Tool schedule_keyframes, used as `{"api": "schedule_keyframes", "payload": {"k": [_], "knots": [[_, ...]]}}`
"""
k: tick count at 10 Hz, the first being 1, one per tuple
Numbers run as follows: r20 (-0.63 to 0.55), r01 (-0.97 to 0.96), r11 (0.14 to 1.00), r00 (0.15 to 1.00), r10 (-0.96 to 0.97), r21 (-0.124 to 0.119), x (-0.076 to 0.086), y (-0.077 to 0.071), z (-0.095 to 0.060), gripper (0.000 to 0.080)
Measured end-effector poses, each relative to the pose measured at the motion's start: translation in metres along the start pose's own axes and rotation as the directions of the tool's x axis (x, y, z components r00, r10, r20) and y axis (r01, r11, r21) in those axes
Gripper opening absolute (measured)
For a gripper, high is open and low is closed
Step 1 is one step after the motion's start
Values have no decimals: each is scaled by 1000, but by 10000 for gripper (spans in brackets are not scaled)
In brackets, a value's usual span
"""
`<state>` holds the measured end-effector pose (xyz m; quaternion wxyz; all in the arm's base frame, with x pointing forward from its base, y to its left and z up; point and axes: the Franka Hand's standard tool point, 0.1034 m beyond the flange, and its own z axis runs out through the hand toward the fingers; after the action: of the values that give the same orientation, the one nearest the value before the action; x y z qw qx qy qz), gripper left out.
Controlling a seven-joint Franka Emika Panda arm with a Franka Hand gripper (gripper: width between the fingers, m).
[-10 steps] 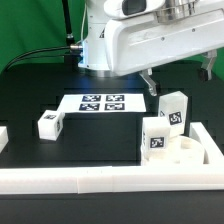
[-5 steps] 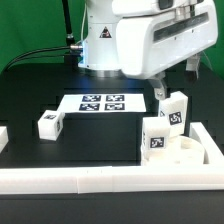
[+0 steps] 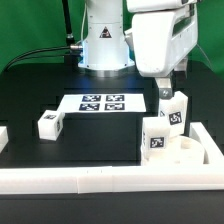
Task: Assemble stool
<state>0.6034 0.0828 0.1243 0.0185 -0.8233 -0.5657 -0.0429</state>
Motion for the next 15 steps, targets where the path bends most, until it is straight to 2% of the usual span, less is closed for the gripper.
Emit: {"api": "schedule_keyframes", "payload": {"k": [1,2,4,7,11,15], "knots": [[15,150,988,989,-149,-39,0,5,0,648],[46,238,971,970,-237,-11,-2,1,4,648],[79,355,935,932,-353,-6,2,-1,4,648],[102,479,878,873,-477,9,-1,-2,5,648],[103,480,877,871,-480,28,-6,-13,19,648],[102,476,879,873,-477,38,-10,-18,30,648]]}}
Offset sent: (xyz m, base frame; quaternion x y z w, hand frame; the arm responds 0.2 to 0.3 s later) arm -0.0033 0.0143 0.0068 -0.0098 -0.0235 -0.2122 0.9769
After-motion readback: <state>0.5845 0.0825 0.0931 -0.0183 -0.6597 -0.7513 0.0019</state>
